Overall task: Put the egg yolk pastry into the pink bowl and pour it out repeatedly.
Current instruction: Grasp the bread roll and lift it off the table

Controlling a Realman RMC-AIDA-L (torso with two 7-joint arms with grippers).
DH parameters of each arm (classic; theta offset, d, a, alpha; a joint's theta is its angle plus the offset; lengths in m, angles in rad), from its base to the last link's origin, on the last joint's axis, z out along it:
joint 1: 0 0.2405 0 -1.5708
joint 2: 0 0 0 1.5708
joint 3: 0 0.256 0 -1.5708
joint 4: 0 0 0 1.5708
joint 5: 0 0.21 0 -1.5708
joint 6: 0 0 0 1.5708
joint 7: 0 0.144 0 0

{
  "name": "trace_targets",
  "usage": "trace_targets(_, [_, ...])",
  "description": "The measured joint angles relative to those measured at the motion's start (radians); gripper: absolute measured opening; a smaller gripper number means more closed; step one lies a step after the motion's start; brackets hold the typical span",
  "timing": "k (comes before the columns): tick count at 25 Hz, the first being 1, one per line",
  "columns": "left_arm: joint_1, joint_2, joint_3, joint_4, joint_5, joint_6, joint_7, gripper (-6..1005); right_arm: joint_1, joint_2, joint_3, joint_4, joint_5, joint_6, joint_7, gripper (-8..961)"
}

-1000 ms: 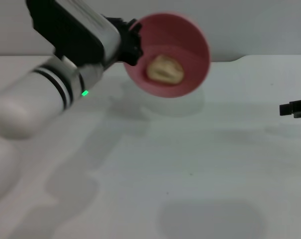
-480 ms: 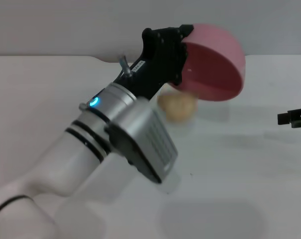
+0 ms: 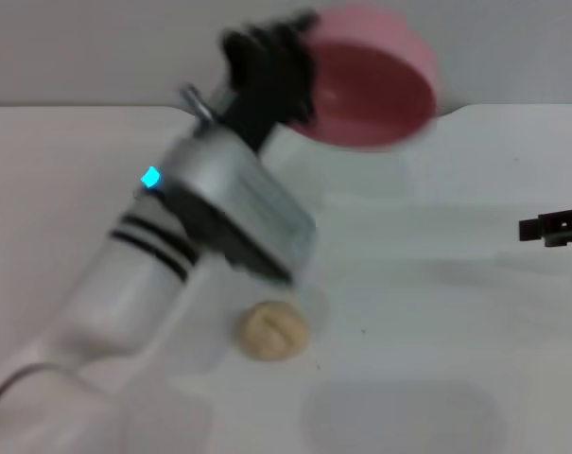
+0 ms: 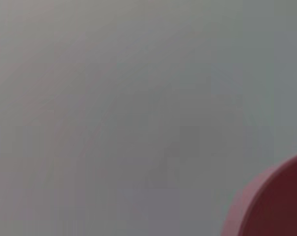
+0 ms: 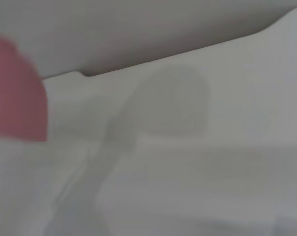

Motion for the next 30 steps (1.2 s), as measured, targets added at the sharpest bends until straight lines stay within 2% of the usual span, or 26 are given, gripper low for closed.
trace_targets(3, [0.016,0.006,-0.115,0.107,-0.177,0.185,-0.007,-1,0.018,0.012,-0.004,0.000,0.000,-0.003,-0.029,519])
trace_targets(5, [0.027,0.008,-0.230,0.171,-0.262,0.373,-0.007,-1,0.032,0.021,-0.013,0.000,0.001,-0.004,-0.052,521])
trace_targets(6, [0.027,0.008,-0.306,0.195,-0.309,0.508,-0.007,-1,0.040,0.023,-0.023,0.000,0.001,-0.004,-0.061,522])
trace_targets(10, [-0.001,0.011,-0.585,0.214,-0.420,0.955,-0.075,-1,0.069,0.027,-0.076,0.008,0.001,0.004,-0.077,526])
trace_targets(12, [-0.021,0.015,-0.686,0.204,-0.415,1.106,-0.165,-1,0.085,0.031,-0.099,0.018,0.001,0.006,-0.090,528])
trace_targets(14, [-0.053,0.020,-0.819,0.188,-0.363,1.280,-0.291,-1,0.104,0.038,-0.109,0.035,0.001,0.007,-0.118,530])
trace_targets(16, [-0.091,0.022,-0.947,0.181,-0.252,1.453,-0.430,-2,0.120,0.043,-0.115,0.050,0.001,0.009,-0.145,532])
trace_targets(18, [-0.139,0.022,-1.067,0.191,-0.079,1.644,-0.601,-2,0.137,0.048,-0.133,0.073,0.001,0.016,-0.177,533])
trace_targets(19, [-0.176,0.024,-1.150,0.210,0.056,1.787,-0.722,-2,0.151,0.050,-0.165,0.095,0.002,0.035,-0.203,534])
trace_targets(20, [-0.176,0.024,-1.150,0.210,0.056,1.787,-0.722,-2,0.151,0.050,-0.165,0.095,0.002,0.035,-0.203,535])
trace_targets(24, [-0.212,0.023,-1.264,0.297,0.286,2.050,-0.876,-2,0.172,0.054,-0.275,0.151,0.059,0.123,-0.256,539])
trace_targets(30, [-0.164,0.022,-1.284,0.462,0.407,2.224,-0.953,-2,0.185,0.058,-0.501,0.225,0.262,0.282,-0.386,545])
